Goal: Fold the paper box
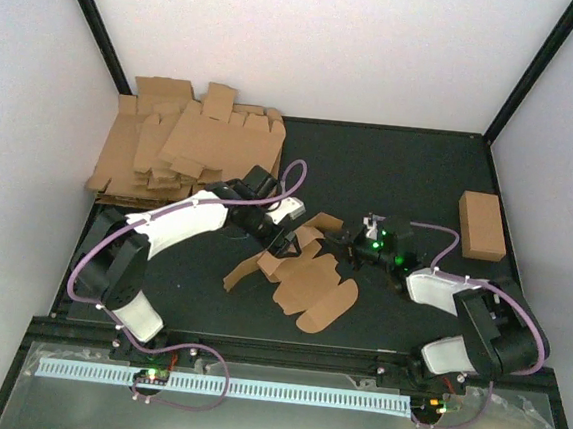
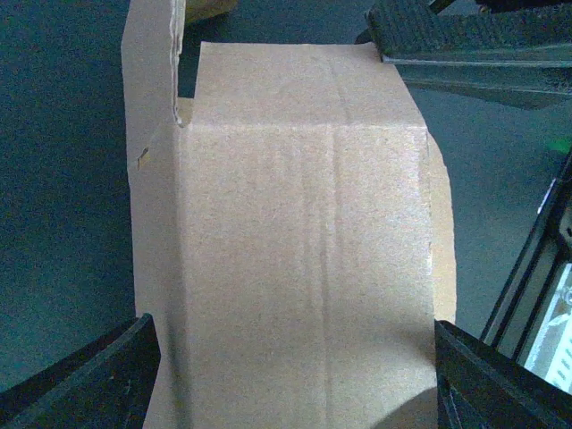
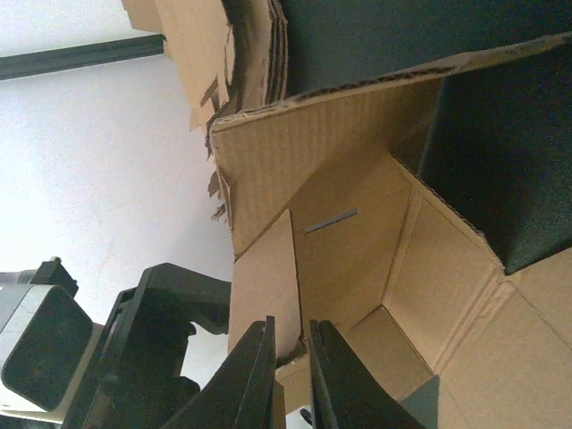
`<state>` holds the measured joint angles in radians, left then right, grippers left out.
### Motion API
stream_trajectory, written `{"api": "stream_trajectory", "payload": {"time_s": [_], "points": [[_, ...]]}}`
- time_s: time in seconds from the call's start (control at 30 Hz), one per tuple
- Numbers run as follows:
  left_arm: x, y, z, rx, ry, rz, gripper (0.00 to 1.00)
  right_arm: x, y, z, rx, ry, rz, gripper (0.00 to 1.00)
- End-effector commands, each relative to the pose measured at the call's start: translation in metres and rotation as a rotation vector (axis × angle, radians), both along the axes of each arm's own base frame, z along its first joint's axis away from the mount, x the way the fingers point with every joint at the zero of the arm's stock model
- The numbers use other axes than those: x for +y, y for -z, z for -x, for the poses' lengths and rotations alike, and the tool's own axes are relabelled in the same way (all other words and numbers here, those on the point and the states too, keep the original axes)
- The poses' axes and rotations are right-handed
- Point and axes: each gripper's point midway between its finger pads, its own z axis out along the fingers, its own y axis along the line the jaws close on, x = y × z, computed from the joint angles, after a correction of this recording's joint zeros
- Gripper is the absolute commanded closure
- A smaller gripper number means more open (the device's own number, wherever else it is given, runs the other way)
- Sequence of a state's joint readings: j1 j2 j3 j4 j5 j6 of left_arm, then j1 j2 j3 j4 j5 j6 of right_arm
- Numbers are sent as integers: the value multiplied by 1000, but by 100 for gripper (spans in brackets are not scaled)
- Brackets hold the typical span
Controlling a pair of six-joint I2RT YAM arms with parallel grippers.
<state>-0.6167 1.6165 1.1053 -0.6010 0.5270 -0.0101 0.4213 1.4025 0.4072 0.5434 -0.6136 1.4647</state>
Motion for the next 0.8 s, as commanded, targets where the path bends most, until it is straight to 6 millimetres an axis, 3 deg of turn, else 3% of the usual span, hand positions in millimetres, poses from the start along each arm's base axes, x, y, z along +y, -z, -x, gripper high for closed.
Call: {"api": "stream_trajectory", "payload": {"time_s": [0.0, 0.17, 0.43, 0.57, 0.77], "points": [[3, -4, -9, -47, -1, -53, 19, 6, -8, -2, -40, -27, -10, 85], [2, -2, -10, -49, 3, -69, 27, 7, -9, -3, -47, -35, -6, 82], [2, 3, -9, -40, 12, -81, 35, 8, -24, -1, -168, -89, 29, 63], [2, 0, -10, -78, 6, -101, 37, 8, -40, -3, -310, -157, 137, 58], [-5, -16, -4, -150, 17, -101, 39, -10, -38, -4, -478, -235, 410, 58]]}}
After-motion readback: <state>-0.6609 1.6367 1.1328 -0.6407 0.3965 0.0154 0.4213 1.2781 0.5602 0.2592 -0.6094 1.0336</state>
